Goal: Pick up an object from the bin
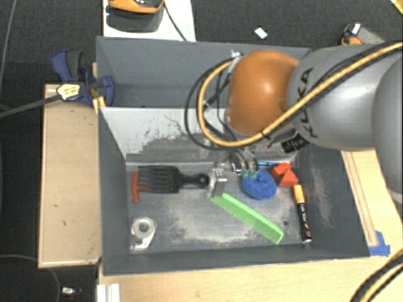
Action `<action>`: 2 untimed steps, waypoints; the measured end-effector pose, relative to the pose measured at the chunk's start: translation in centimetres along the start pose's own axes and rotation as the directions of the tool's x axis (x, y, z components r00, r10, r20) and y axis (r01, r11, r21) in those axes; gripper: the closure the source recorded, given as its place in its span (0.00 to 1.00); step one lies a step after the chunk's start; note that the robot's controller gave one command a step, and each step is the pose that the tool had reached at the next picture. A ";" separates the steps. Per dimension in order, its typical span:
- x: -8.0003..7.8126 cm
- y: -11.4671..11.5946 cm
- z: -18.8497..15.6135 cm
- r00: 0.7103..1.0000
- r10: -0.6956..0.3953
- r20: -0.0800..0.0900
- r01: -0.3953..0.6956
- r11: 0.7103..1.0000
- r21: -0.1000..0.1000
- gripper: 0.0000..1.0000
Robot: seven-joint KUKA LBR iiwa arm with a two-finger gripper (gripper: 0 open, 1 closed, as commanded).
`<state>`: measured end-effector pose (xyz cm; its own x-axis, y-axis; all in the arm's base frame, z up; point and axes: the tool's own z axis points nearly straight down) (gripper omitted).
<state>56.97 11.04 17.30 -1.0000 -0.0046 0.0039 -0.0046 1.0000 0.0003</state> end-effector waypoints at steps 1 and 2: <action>-0.2 -0.1 -0.4 1.000 0.003 0.007 -0.003 1.000 -0.001 0.00; -1.6 0.9 6.1 0.989 0.147 0.011 -0.147 0.989 -0.003 0.00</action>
Offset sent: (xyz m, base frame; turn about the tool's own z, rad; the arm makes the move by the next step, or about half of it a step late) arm 0.0223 0.0158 -0.1030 0.2316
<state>58.58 11.99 11.23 -0.9898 0.1422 -0.0068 0.1422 0.9898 0.0031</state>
